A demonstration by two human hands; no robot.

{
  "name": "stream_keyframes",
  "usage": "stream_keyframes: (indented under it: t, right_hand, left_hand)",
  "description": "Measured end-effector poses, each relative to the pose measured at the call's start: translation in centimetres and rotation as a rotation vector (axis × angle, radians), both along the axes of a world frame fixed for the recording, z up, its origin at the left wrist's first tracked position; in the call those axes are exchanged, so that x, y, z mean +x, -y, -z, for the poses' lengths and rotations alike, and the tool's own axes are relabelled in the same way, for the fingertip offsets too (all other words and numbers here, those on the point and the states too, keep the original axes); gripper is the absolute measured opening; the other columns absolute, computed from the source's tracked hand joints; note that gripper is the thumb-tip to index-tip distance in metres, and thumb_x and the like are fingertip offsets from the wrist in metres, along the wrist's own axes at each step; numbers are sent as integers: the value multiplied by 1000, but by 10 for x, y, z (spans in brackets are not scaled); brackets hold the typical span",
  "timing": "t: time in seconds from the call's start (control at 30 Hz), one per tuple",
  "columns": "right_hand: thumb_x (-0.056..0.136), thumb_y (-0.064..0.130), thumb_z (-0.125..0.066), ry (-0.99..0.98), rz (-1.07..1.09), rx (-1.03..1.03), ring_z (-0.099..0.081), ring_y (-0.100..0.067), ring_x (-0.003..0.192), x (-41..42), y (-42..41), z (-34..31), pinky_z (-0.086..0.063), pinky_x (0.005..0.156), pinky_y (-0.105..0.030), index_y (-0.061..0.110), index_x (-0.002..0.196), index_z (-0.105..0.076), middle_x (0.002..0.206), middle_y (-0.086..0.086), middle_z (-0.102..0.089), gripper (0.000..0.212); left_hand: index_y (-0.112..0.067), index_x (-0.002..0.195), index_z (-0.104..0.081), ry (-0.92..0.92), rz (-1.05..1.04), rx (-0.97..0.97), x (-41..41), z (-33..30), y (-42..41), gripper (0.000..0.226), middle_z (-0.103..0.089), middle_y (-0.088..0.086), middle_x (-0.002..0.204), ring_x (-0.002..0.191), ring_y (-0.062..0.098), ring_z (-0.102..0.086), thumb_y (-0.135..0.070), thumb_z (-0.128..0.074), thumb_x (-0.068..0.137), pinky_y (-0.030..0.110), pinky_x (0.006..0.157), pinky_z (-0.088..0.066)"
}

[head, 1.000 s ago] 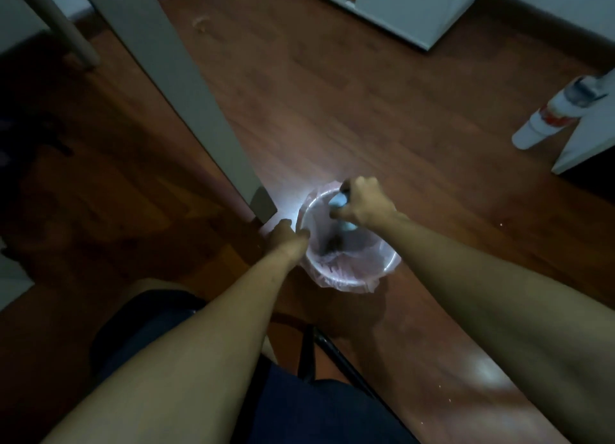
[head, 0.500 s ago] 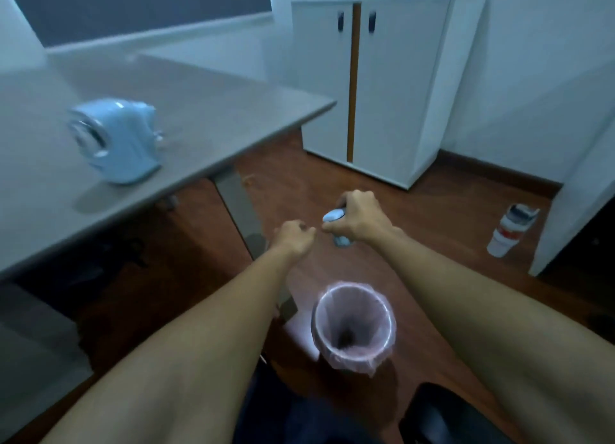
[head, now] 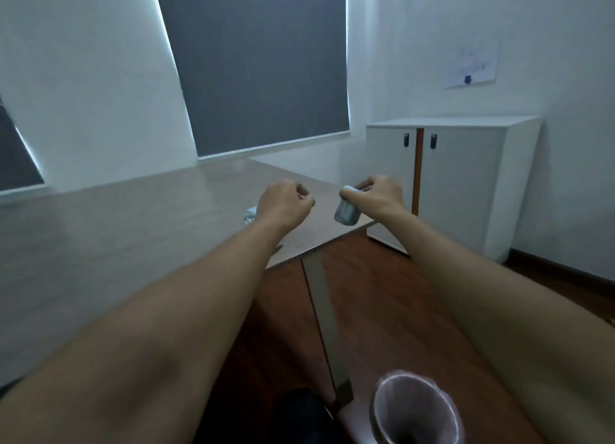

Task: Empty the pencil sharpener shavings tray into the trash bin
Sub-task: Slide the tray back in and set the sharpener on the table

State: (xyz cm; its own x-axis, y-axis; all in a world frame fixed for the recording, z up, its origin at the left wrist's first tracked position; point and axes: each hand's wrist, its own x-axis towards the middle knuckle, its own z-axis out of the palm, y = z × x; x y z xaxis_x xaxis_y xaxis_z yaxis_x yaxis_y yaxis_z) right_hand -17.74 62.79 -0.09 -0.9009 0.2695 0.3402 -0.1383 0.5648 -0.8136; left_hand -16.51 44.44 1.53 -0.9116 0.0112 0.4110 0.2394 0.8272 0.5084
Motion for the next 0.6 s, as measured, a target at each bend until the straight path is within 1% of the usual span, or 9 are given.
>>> stream_keyframes:
  t: [0.07,0.13,0.2,0.27,0.33,0.4,0.47,0.53,0.6]
  right_hand:
    - [69,46,-72,15,-36,-67,-67,-22,96,-8,18,-2,-56,87,-38,13,103,-72,103,-5,-72,48]
    - [68,44,-73,41,-71,-165,-68,-23,95,-16,32,1,-58,86,-41,12,104,-72,104,-7,-72,48]
    - [70,38,-76,81,-100,-270,-69,-22,91,-24,45,5,-60,83,-40,8,105,-72,104,-9,-72,47]
    - [69,35,-78,120,-117,-345,-70,-21,88,-30,53,13,-61,79,-38,7,104,-72,103,-10,-71,46]
    - [62,34,-79,151,-129,-413,-70,-20,86,-38,59,22,-63,74,-35,8,101,-72,102,-11,-72,48]
    - [55,37,-79,180,-124,-465,-70,-19,77,-43,60,30,-63,70,-33,9,100,-73,100,-12,-73,53]
    - [58,37,-79,191,-125,-487,-68,-18,69,-46,61,36,-63,72,-34,9,97,-73,94,-12,-74,49]
    - [63,32,-80,192,-142,-529,-70,-21,69,-49,63,39,-63,72,-36,7,94,-71,90,-13,-73,41]
    - [66,27,-81,183,-182,-610,-70,-25,72,-49,65,38,-61,67,-35,9,89,-67,87,-14,-71,32]
  left_hand:
    - [-21,111,-71,-121,-119,-77,0,-8,22,39,-74,2,112,104,27,-67,-44,-64,80,37,88,-54]
    - [-23,120,-66,-164,-199,-132,-1,-6,38,55,-69,3,123,112,28,-63,-56,-67,76,37,90,-50]
    - [-25,127,-61,-116,-236,-112,-5,4,53,67,-62,5,131,117,30,-60,-61,-71,71,38,92,-48]
    - [-28,132,-56,-39,-234,-45,-11,17,66,75,-57,7,135,121,31,-56,-60,-75,67,37,95,-46]
    - [-29,134,-53,26,-213,20,-16,30,77,78,-58,9,135,122,31,-56,-54,-79,66,37,96,-46]
    - [-27,133,-54,59,-183,85,-19,40,81,75,-63,9,131,119,30,-59,-48,-82,66,37,94,-48]
    - [-24,130,-57,69,-154,183,-21,48,81,69,-67,8,126,115,30,-62,-41,-83,68,36,93,-50]
    - [-23,130,-58,68,-143,283,-23,52,82,66,-68,9,123,113,30,-63,-37,-83,70,36,93,-51]
    - [-22,129,-60,66,-149,362,-25,53,84,64,-69,10,122,112,29,-64,-36,-82,72,37,94,-52]
